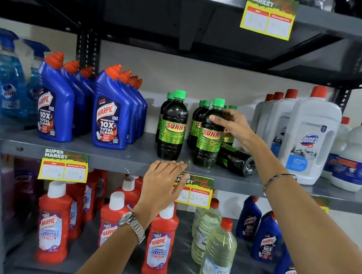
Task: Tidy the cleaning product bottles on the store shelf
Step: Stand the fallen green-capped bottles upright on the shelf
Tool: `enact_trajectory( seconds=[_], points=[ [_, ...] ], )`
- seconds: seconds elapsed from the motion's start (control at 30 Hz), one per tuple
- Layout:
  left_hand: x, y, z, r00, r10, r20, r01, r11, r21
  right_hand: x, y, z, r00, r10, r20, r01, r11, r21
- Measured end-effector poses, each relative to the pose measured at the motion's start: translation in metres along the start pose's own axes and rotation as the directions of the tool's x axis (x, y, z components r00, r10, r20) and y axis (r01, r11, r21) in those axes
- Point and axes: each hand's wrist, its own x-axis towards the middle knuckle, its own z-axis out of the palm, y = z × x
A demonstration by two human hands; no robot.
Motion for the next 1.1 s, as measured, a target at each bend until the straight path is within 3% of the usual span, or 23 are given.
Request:
enact_trajectory(
  seconds=[0.37, 0.5, 0.6, 0.7, 0.83, 0.9, 1.0, 1.1],
  points=[
    [0.0, 0.0, 0.0, 1.0, -0.005, 0.012, 0.005, 1.0, -0.01, -0.007, 0.004, 0.001, 1.0, -0.022, -0.015, 0.022, 0.999, -0.024],
    [0.0, 0.0, -0.001, 1.0, -0.013, -0.009, 0.012, 0.999, -0.034, -0.014, 0.012, -0.02, 0.993, 0.006, -0.118, -0.005, 1.0, 0.014],
    [0.002, 0.009, 0.001, 0.996, -0.056, -0.066, 0.052, 0.997, -0.06, -0.017, 0.024, -0.037, 0.986, 0.04, -0.161, -0.063, 0.988, -0.143],
    [0.008, 0.032, 0.009, 0.996, -0.006, -0.092, -0.001, 0.997, -0.078, -0.02, 0.03, -0.043, 0.985, 0.129, -0.116, -0.164, 0.912, -0.376],
    [0.015, 0.062, 0.021, 0.995, 0.069, -0.067, -0.075, 0.993, -0.091, -0.031, 0.021, -0.036, 0.915, 0.383, 0.126, -0.285, 0.836, -0.47],
    [0.016, 0.066, 0.028, 0.996, 0.078, -0.046, -0.08, 0.995, -0.065, -0.035, 0.02, -0.037, 0.883, 0.432, 0.182, -0.284, 0.802, -0.526],
    [0.015, 0.065, 0.034, 0.994, 0.094, -0.059, -0.095, 0.995, -0.009, -0.036, 0.032, -0.043, 0.892, 0.418, 0.172, -0.315, 0.847, -0.428],
    [0.015, 0.065, 0.035, 0.991, 0.097, -0.093, -0.097, 0.995, 0.01, -0.035, 0.054, -0.049, 0.927, 0.372, 0.043, -0.349, 0.901, -0.256]
  ],
)
